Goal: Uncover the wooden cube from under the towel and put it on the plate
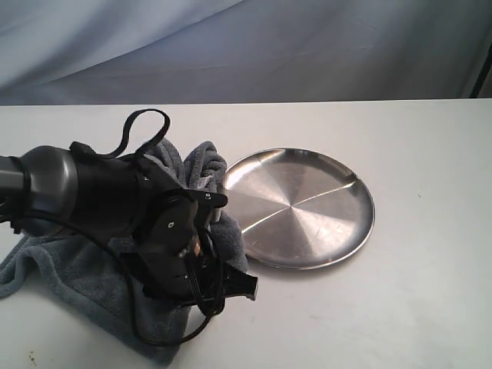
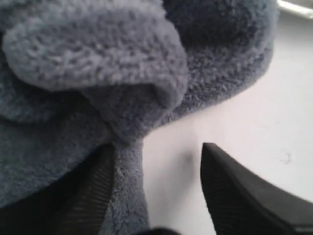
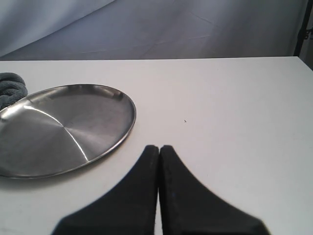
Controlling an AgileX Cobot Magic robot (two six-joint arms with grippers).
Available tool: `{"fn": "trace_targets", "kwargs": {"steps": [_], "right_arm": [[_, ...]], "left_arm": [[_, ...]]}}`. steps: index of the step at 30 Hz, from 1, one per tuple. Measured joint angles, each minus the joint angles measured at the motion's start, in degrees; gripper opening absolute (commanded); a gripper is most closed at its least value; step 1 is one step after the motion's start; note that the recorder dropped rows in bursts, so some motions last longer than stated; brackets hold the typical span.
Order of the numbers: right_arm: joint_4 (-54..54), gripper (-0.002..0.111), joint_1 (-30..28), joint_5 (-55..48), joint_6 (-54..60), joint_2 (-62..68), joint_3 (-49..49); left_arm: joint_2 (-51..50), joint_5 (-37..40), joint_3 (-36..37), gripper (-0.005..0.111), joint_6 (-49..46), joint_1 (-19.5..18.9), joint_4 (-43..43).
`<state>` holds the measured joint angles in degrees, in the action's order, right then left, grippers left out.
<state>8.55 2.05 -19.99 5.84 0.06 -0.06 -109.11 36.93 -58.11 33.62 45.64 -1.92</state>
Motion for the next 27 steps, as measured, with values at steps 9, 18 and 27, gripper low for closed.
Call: {"fn": "trace_targets", "kwargs": {"steps": [9, 18, 27], "right_arm": [[0.0, 0.0, 0.0, 0.0, 0.0, 0.0, 0.0], [0.0, 0.0, 0.0, 0.0, 0.0, 0.0, 0.0], [0.0, 0.0, 0.0, 0.0, 0.0, 0.0, 0.0]], "left_arm": [[-1.2, 0.2, -0.3, 0.019, 1.5, 0.0, -0.3], [-0.9, 6.7, -3.6, 0.0, 0.4, 0.0, -1.8], [10.9, 10.5, -7.9, 0.0, 1.3, 0.0, -10.3]]}}
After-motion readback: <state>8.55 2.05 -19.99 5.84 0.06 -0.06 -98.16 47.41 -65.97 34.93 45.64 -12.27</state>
